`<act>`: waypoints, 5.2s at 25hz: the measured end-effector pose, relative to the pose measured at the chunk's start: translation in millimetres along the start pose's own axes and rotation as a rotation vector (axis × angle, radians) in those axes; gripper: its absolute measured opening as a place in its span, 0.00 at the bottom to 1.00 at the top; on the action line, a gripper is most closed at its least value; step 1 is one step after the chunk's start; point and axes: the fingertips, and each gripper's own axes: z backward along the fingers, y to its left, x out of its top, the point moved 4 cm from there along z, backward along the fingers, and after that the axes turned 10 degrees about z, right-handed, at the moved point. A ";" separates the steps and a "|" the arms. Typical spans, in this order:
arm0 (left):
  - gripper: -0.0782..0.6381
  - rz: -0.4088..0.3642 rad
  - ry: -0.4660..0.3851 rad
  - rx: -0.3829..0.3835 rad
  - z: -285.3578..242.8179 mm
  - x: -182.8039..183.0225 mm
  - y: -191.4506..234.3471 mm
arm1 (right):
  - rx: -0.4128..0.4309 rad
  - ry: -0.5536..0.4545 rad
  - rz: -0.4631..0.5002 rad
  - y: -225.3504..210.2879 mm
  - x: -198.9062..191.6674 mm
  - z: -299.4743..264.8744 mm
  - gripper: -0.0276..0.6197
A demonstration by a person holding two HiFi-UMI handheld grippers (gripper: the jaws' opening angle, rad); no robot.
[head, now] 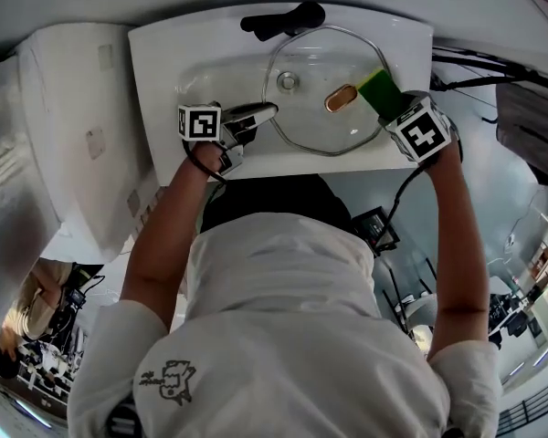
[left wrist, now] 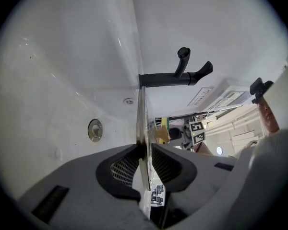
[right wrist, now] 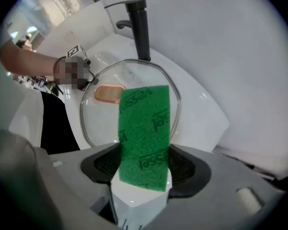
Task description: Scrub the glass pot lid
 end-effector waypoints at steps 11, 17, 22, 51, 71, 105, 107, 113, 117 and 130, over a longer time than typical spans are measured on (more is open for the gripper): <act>0.23 0.008 -0.002 0.006 -0.2 -0.1 0.9 | -0.051 0.023 0.577 -0.1 133.7 2.7 0.50; 0.23 0.011 -0.015 0.007 1.8 -0.4 0.6 | -0.048 0.187 1.009 25.7 161.8 -7.6 0.50; 0.23 0.008 -0.015 0.006 1.9 -0.3 1.1 | -0.113 0.264 1.213 34.2 171.5 -11.2 0.50; 0.23 0.001 -0.044 0.016 2.1 -2.4 2.0 | 0.211 0.084 0.798 2.9 157.3 -28.6 0.49; 0.23 -0.008 -0.100 0.058 3.4 -3.5 2.5 | 0.277 -0.136 0.102 -28.0 30.8 -36.5 0.49; 0.44 -0.313 -0.260 0.463 -8.6 -8.9 -24.6 | 0.051 -0.500 -0.085 11.7 -29.3 17.1 0.50; 0.44 -0.308 -0.288 0.473 -5.1 -8.5 -28.6 | 0.036 -0.515 -0.075 17.0 -31.7 26.2 0.50; 0.44 -0.385 -0.386 0.557 14.0 -7.2 -61.7 | -0.036 -0.606 -0.064 18.7 -36.1 64.5 0.50; 0.44 -0.490 -0.439 0.533 16.1 -15.2 -111.5 | -0.113 -0.708 -0.036 20.8 -35.0 102.9 0.50; 0.44 -1.080 -0.593 0.467 11.6 -80.8 -328.7 | -0.408 -1.091 0.157 54.4 -34.1 258.0 0.50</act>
